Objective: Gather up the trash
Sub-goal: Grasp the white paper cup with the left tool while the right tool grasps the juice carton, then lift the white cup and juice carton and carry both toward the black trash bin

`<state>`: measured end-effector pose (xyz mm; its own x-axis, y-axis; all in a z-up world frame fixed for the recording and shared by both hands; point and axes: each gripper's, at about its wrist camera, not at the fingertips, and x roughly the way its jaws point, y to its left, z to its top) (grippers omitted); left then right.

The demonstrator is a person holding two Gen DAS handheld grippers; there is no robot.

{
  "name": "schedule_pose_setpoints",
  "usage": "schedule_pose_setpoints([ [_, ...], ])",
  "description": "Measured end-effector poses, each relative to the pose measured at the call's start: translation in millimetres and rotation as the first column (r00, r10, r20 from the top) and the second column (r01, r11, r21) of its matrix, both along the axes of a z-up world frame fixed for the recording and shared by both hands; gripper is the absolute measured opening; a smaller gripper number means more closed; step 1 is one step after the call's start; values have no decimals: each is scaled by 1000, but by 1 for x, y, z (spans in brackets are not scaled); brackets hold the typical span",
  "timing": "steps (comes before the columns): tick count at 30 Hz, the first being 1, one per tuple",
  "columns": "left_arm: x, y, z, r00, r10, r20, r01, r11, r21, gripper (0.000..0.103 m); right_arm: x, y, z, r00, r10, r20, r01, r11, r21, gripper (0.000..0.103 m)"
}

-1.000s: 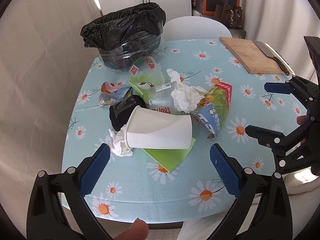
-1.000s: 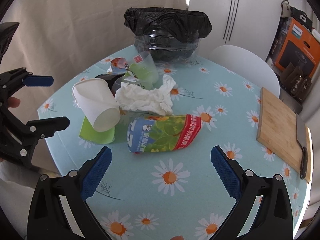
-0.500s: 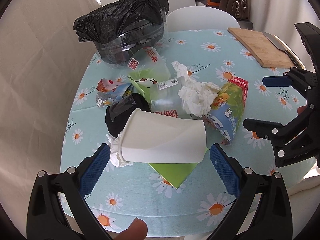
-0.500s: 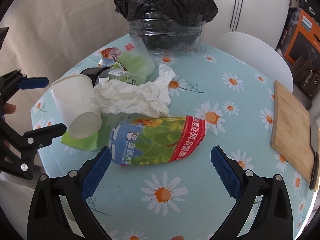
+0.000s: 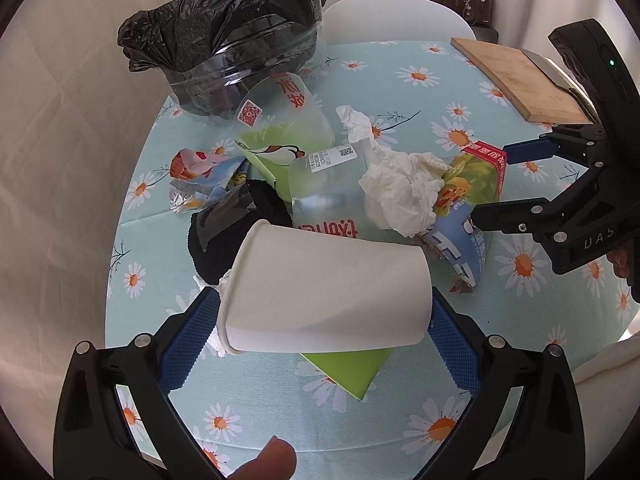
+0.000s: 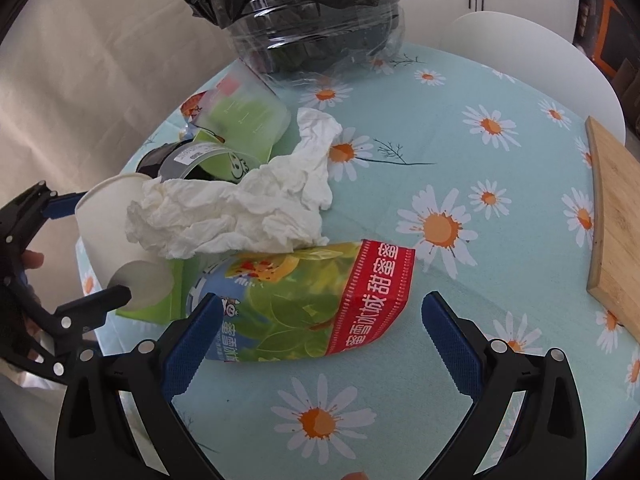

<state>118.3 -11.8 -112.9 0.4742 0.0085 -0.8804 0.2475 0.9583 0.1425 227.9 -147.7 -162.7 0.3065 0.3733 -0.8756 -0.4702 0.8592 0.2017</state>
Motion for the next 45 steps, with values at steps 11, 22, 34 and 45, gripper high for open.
schedule_pose_setpoints([
  [11,11,-1,-3,998,-58,-32,58,998,-15,96,28,4,-18,983,50,-178,-40,997,59,89],
  [22,9,3,0,992,-98,-81,93,993,-70,87,22,-2,-19,963,67,-261,-19,983,183,44],
  [34,-2,10,17,992,-113,-49,108,990,-91,87,-4,-8,3,970,76,-232,-17,969,246,10],
  [45,-22,16,36,991,-134,14,135,988,-78,87,-35,-16,23,983,44,-176,4,965,263,3],
])
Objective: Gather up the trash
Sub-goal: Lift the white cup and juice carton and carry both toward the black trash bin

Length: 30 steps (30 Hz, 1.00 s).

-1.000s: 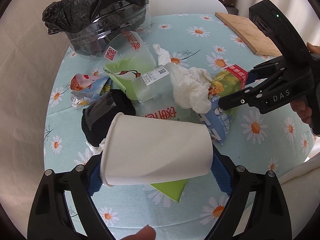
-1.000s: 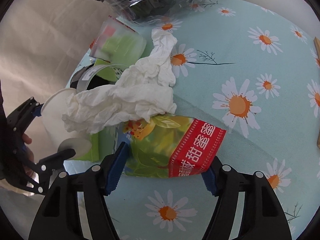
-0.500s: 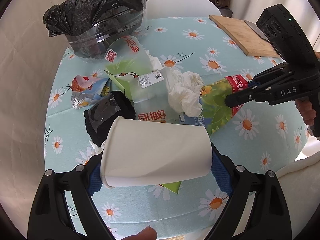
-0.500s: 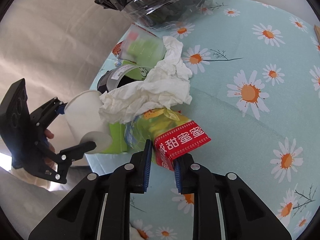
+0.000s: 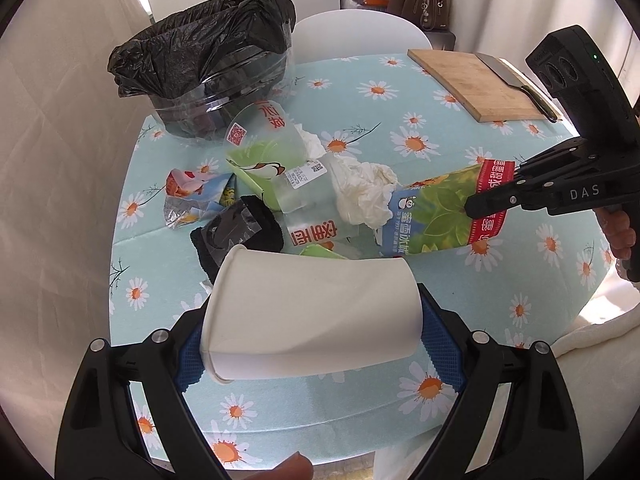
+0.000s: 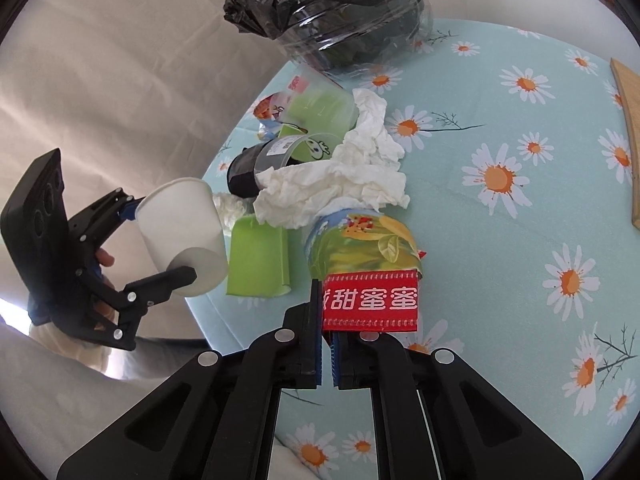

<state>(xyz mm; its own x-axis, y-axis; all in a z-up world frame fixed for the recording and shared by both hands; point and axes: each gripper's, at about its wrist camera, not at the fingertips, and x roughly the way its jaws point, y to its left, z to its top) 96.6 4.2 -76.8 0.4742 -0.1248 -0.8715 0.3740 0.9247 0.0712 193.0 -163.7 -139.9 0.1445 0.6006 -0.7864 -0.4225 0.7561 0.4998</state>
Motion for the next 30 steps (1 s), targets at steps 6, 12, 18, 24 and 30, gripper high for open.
schedule_pose_setpoints([
  [6,-12,4,13,999,-8,45,8,1000,1,87,-12,-7,13,999,-41,21,40,998,50,3],
  [12,-24,5,31,994,-42,99,41,999,10,87,-26,-14,32,993,-81,83,76,995,68,3],
  [18,-33,3,48,984,-92,152,90,996,22,87,-43,-25,53,980,-135,145,123,989,86,3],
  [24,-38,8,59,978,-94,188,87,995,46,87,-59,-31,77,963,-154,222,136,986,95,3],
  [30,-33,23,80,972,-23,233,20,1000,14,87,-62,-35,105,942,-151,300,124,986,109,3],
])
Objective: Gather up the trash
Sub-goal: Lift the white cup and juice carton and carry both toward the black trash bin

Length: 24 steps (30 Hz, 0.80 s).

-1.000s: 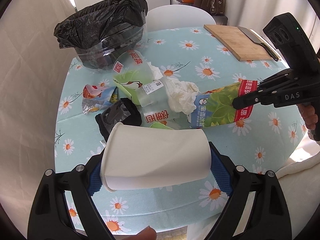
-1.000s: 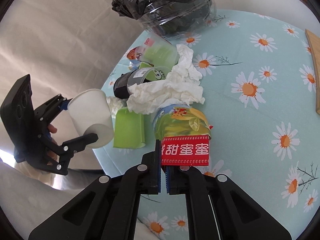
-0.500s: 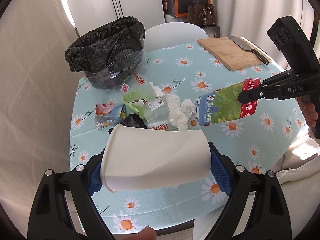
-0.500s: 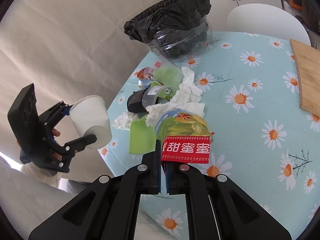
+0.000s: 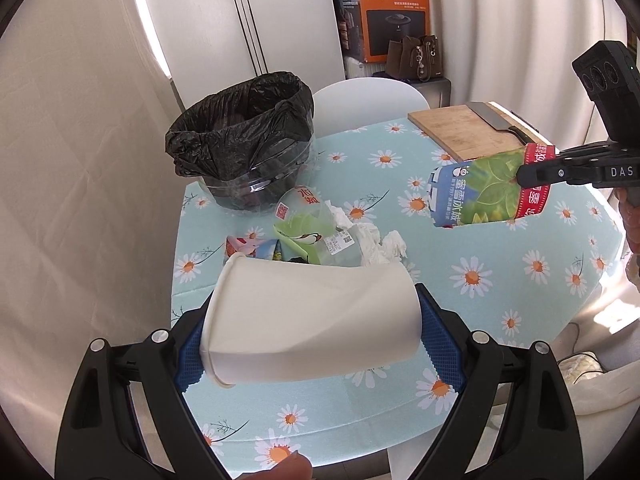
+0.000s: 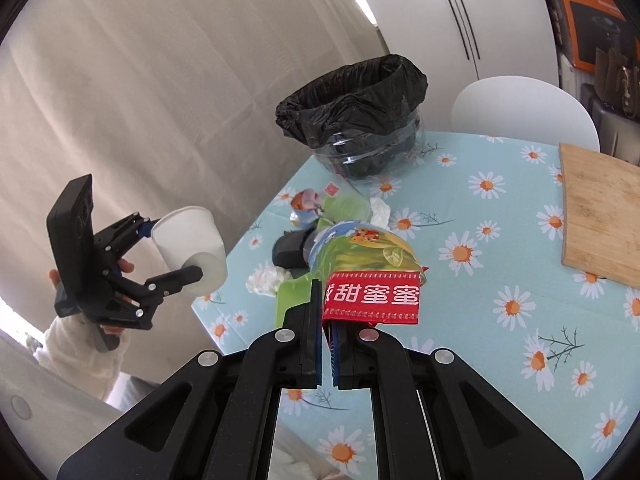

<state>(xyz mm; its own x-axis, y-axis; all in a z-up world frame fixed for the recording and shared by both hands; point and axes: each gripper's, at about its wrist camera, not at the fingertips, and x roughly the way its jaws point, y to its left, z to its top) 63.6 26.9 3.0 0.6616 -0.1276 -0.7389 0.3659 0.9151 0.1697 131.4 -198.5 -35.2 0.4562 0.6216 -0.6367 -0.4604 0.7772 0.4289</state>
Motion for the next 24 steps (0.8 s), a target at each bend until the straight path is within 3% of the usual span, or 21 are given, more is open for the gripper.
schedule_pose_setpoints([
  [15,56,56,29,992,118,53,-116,993,-33,87,42,7,45,996,-20,88,20,1000,0,3],
  [24,101,71,49,990,88,113,-80,994,-70,87,90,34,87,988,-2,153,-5,999,47,3],
])
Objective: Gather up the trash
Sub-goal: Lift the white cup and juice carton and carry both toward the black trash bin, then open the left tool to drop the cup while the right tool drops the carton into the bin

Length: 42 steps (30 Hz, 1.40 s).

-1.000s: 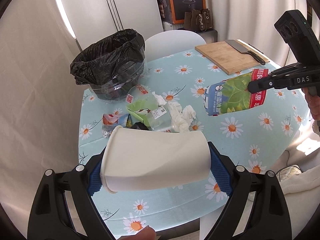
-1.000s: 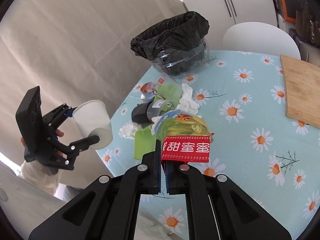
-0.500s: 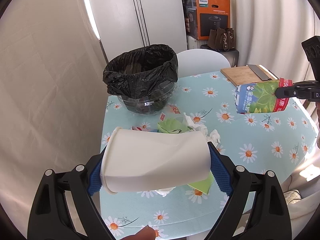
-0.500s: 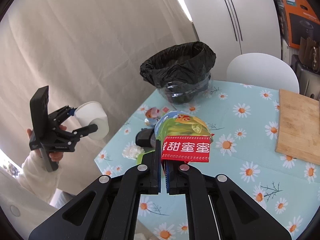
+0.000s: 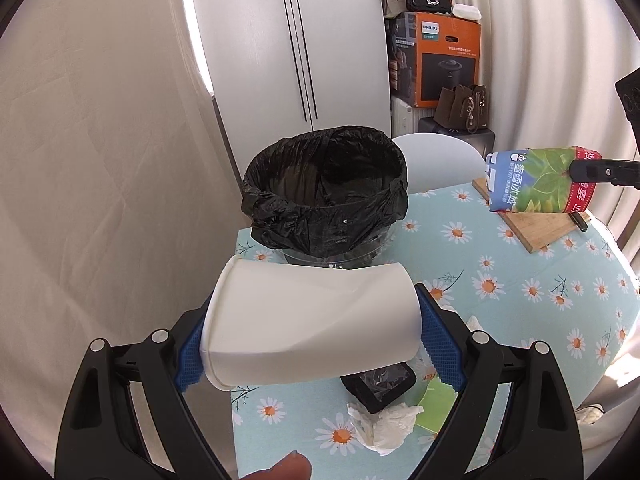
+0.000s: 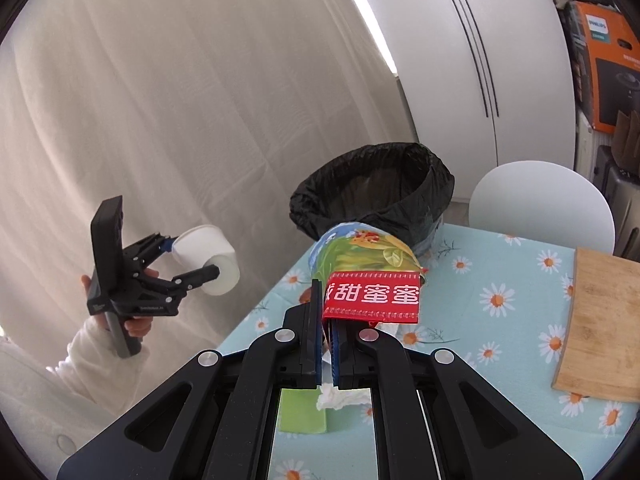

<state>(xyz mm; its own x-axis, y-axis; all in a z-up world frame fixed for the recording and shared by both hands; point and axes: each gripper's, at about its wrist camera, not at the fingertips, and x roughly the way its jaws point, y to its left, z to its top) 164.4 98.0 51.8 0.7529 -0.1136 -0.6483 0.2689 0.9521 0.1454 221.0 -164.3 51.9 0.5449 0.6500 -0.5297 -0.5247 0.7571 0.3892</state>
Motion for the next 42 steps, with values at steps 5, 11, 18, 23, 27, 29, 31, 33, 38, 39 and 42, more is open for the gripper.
schedule_pose_setpoints([
  [5,31,6,9,999,-33,30,33,999,-13,87,24,20,24,998,12,55,-11,1000,-11,3],
  [11,69,12,16,995,-84,53,85,996,-32,87,56,43,40,994,2,107,3,999,-51,3],
  [18,117,13,16,983,-174,58,177,982,-62,87,101,66,43,994,-17,112,25,997,-67,3],
  [23,154,12,8,975,-216,45,218,973,-70,87,136,79,35,995,-21,97,29,996,-88,3],
  [27,181,13,2,969,-244,36,246,966,-81,87,160,87,29,996,-22,85,31,995,-98,3],
  [29,193,13,-2,966,-258,31,260,962,-88,87,172,90,23,997,-24,75,32,994,-102,3],
  [31,205,12,-6,964,-265,25,266,960,-87,87,184,94,19,998,-22,65,29,994,-109,3],
  [33,216,10,-10,962,-274,18,274,957,-90,87,194,99,12,998,-17,57,24,992,-121,3],
  [38,239,6,-21,953,-301,-12,299,950,-87,87,218,107,-6,999,-15,29,19,990,-138,3],
  [39,243,5,-23,951,-308,-16,305,948,-85,87,221,108,-9,1000,-15,23,18,990,-142,3],
  [42,252,3,-30,943,-331,-32,328,941,-83,87,232,112,-20,1000,-18,-1,18,988,-154,3],
])
